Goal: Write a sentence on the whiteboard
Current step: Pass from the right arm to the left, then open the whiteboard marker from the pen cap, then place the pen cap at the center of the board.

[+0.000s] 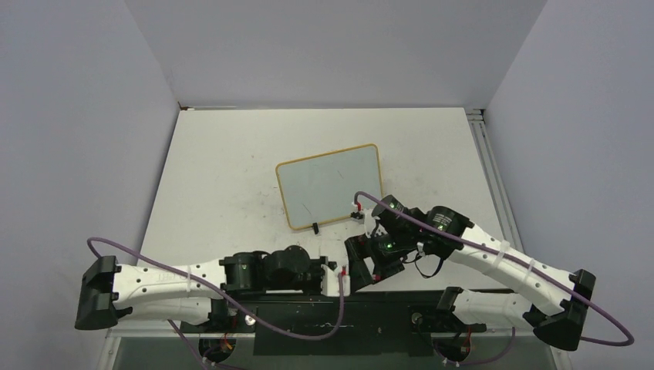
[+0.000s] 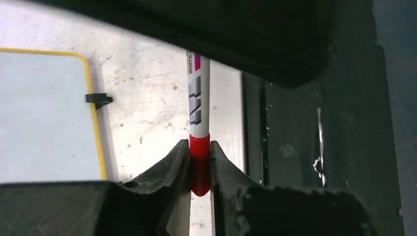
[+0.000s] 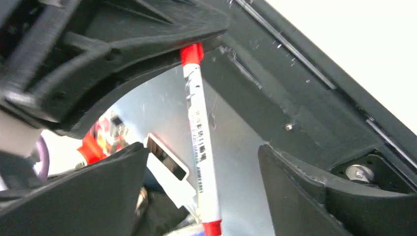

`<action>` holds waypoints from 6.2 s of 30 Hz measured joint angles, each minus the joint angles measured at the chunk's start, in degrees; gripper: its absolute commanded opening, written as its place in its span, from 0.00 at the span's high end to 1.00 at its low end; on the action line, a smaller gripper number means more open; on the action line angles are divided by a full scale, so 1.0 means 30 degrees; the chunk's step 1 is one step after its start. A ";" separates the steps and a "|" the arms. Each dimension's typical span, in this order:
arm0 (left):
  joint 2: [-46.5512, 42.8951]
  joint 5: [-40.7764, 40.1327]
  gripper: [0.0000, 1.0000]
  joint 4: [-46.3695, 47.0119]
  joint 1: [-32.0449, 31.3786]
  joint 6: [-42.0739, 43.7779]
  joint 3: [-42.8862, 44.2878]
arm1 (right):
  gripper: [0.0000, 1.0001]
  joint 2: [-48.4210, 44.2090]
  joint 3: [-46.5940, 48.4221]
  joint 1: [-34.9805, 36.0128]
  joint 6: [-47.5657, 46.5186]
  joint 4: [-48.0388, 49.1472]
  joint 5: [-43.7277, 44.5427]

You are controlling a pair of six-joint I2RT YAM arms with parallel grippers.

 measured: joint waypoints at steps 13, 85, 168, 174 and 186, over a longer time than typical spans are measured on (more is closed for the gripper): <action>-0.0102 0.5559 1.00 -0.2630 0.5406 -0.1668 0.2535 | 0.10 -0.3985 0.0313 -0.0911 0.1384 0.4685 0.4138; 0.1902 0.8466 1.00 -0.0976 0.5894 -0.1749 0.3701 | 0.95 -0.7606 -0.4131 -0.1588 -0.1392 0.7242 0.3446; 0.6113 0.2849 0.80 -0.4787 2.4713 -1.2794 0.0896 | 0.95 -0.5413 -0.6433 -1.3282 -0.4044 1.3719 0.2259; 0.6652 0.3264 0.61 -0.4969 2.4757 -1.2932 0.1020 | 0.95 -0.5413 -0.6499 -1.3289 -0.4051 1.3726 0.2113; 0.6397 0.2914 0.07 -0.5268 2.4844 -1.2990 0.1209 | 0.95 -0.6120 -0.6856 -1.3289 -0.3985 1.3850 0.2135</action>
